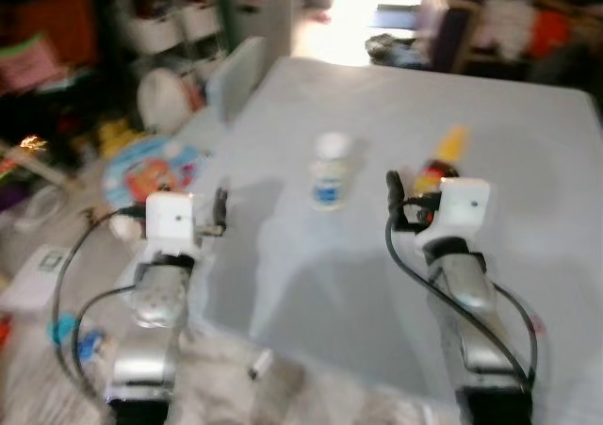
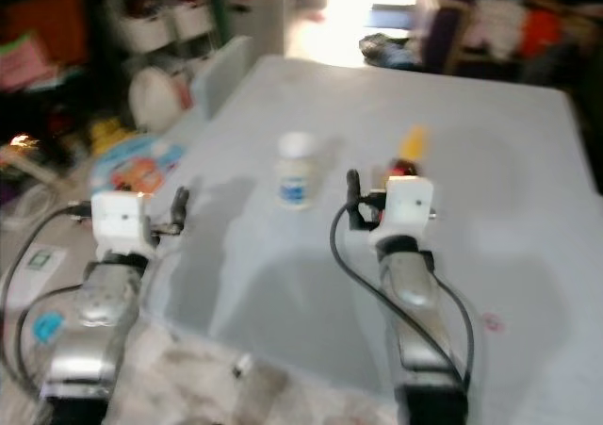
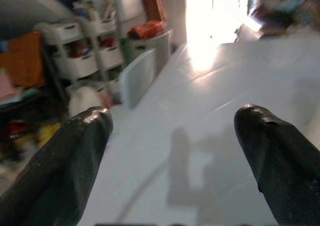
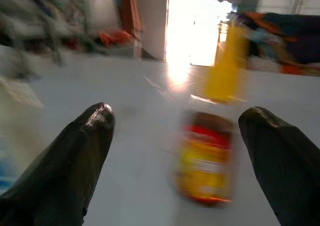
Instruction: Restocking fridge
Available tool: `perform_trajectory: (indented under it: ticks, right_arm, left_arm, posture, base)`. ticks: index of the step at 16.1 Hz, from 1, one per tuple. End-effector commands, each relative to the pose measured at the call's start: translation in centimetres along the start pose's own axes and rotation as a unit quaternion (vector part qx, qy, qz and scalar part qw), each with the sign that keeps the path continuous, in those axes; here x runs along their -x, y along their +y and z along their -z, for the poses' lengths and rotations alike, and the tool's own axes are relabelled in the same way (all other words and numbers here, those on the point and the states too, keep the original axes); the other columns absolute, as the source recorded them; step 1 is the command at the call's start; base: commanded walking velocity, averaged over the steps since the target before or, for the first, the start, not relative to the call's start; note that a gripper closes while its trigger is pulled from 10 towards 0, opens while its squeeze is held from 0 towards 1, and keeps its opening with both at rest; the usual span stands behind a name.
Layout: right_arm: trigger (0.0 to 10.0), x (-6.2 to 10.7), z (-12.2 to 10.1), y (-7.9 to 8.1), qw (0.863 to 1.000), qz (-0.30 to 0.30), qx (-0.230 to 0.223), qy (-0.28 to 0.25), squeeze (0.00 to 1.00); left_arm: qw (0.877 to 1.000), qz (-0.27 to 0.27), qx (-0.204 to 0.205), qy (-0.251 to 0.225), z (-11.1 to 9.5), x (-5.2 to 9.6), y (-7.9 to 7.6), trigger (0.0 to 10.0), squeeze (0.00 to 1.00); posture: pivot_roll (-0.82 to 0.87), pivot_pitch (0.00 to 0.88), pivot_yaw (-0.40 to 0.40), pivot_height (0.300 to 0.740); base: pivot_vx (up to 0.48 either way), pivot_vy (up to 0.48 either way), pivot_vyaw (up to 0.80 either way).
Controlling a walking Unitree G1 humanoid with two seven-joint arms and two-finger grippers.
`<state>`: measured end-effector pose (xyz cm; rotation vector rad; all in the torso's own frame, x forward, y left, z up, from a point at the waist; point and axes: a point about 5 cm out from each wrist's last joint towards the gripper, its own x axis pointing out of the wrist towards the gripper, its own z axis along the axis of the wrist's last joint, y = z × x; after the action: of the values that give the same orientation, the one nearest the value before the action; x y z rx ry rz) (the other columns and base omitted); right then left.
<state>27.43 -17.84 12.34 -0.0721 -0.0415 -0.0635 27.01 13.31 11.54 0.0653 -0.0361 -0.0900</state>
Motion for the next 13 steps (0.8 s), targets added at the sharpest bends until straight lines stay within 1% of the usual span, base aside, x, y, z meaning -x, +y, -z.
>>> perform_trajectory:
  ticks: [1, 2, 3, 6, 12, 13]
  right_arm:
    - [10.0, -0.40, -0.83, 1.41, 1.000, -0.019, -0.014, -0.017, 0.00]
    - [10.0, -0.38, -0.81, 1.42, 1.000, -0.020, -0.014, -0.017, 0.00]
    - [10.0, -0.33, -0.75, 1.42, 1.000, -0.022, -0.013, -0.016, 0.00]
    - [10.0, -0.20, -0.60, 1.55, 1.000, -0.024, -0.012, -0.015, 0.00]
    - [10.0, -0.11, -0.55, 1.67, 0.999, -0.028, -0.009, -0.016, 0.00]
    - [10.0, -0.19, -0.63, 1.52, 1.000, -0.022, 0.002, -0.019, 0.00]
  left_arm:
    - [0.999, -0.032, -0.017, -0.001, 0.02, 0.16, 1.84, 10.0, 0.00]
    - [0.999, -0.035, -0.014, -0.004, -0.05, 0.17, 1.93, 10.0, 0.00]
    - [0.999, -0.038, -0.015, -0.010, -0.21, 0.51, 2.17, 10.0, 0.00]
    - [0.999, -0.040, -0.014, -0.009, -0.12, 0.90, 2.38, 10.0, 0.00]
    - [0.999, -0.039, -0.011, -0.010, -0.13, 0.97, 2.37, 10.0, 0.00]
    - [0.999, -0.036, -0.010, -0.010, -0.14, 0.92, 2.28, 10.0, 0.00]
  posture:
    - [-0.04, 0.000, 0.012, 0.740]
    - [-0.04, 0.000, 0.012, 0.740]
    - [-0.04, 0.000, 0.012, 0.740]
    - [-0.04, 0.000, 0.011, 0.740]
    - [-0.03, 0.000, 0.010, 0.740]
    - [-0.03, 0.000, 0.010, 0.740]
  base:
    - [0.000, 0.000, 0.00]
    - [0.000, 0.000, 0.00]
    - [0.000, 0.000, 0.00]
    - [0.000, 0.000, 0.00]
    - [0.000, 0.000, 0.00]
    - [0.000, 0.000, 0.00]
